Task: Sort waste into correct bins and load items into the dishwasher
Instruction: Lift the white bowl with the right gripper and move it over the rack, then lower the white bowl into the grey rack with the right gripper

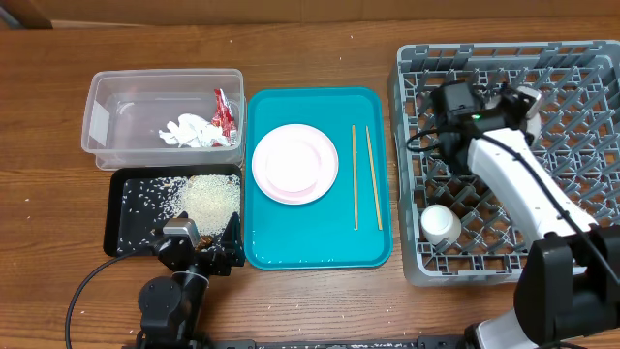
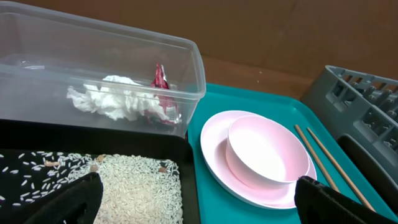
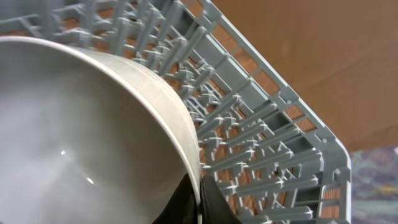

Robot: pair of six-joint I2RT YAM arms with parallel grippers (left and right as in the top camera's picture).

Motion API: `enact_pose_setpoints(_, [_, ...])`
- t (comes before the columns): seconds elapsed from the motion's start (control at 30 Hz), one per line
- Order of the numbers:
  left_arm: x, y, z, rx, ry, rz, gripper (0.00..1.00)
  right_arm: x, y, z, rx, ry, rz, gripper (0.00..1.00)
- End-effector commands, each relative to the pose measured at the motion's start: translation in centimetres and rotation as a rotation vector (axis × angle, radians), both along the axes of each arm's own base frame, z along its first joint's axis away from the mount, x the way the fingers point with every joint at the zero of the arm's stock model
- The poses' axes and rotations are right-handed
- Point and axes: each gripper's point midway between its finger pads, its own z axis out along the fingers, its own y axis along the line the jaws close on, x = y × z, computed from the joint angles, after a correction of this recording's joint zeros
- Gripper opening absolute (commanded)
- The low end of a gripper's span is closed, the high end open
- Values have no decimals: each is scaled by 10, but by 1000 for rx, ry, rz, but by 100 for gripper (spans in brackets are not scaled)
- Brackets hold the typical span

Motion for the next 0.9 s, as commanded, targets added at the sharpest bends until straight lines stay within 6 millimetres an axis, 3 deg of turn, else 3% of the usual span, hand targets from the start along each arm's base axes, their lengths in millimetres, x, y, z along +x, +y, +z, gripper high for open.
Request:
enact_pose_setpoints(0.0, [0, -3, 1, 2, -12, -14, 100, 3, 29, -13, 20, 47, 80, 4])
enact_pose_setpoints(0.43, [0, -3, 1, 2, -12, -14, 100, -3, 49, -12, -11, 100, 144, 4])
enact_pose_setpoints(0.67, [0, -3, 1, 2, -12, -14, 100, 1, 28, 20, -199, 28, 102, 4])
enact_pose_setpoints(0.87, [0, -3, 1, 2, -12, -14, 100, 5, 17, 23, -202, -8, 63, 4])
